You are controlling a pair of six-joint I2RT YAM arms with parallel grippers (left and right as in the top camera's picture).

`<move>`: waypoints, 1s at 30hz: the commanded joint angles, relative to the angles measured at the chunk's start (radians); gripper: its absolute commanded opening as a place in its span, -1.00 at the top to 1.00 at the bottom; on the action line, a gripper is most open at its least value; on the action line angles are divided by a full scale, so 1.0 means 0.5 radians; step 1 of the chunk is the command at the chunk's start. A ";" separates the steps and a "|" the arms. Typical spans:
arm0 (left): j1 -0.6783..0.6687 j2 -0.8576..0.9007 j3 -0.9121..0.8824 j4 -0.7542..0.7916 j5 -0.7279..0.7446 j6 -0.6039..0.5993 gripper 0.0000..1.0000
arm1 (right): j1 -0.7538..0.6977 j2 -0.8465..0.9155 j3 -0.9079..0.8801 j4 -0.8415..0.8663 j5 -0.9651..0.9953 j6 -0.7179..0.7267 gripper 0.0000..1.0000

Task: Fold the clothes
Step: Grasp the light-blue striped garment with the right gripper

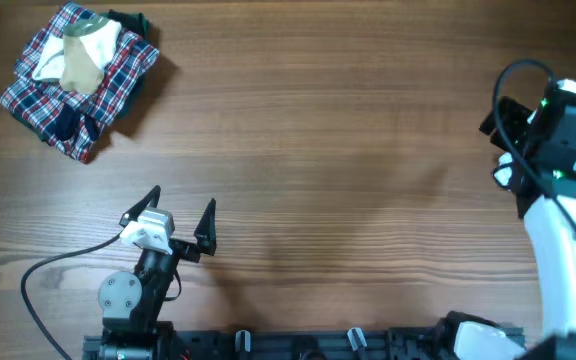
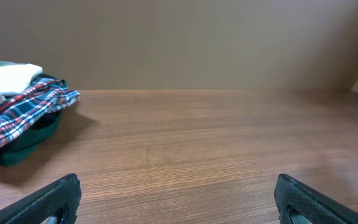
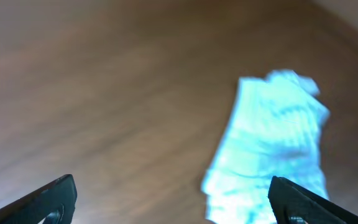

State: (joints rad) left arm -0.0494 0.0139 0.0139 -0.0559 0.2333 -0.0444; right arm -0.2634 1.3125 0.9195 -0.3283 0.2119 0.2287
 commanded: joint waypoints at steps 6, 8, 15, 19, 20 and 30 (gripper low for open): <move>0.014 -0.014 -0.015 -0.001 -0.013 -0.025 -1.00 | -0.201 0.581 0.027 0.170 0.154 -0.159 -1.00; 0.014 -0.014 -0.015 -0.001 -0.013 -0.025 -0.99 | -0.201 0.649 0.027 0.179 0.154 -0.160 -0.99; 0.014 -0.014 -0.015 -0.001 -0.013 -0.025 -1.00 | -0.193 0.832 0.027 0.246 0.204 -0.189 -0.98; 0.014 -0.014 -0.015 -0.001 -0.013 -0.025 -1.00 | -0.171 0.920 0.027 0.266 0.207 -0.197 -0.92; 0.014 -0.014 -0.015 -0.001 -0.013 -0.025 -1.00 | -0.171 0.930 0.027 0.269 0.211 -0.198 -0.89; 0.014 -0.014 -0.015 -0.001 -0.013 -0.025 -0.99 | -0.165 1.028 0.027 0.279 0.230 -0.249 -0.57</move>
State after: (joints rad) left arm -0.0494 0.0139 0.0139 -0.0559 0.2329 -0.0444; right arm -0.3542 1.7775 0.9195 -0.1925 0.3004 0.1116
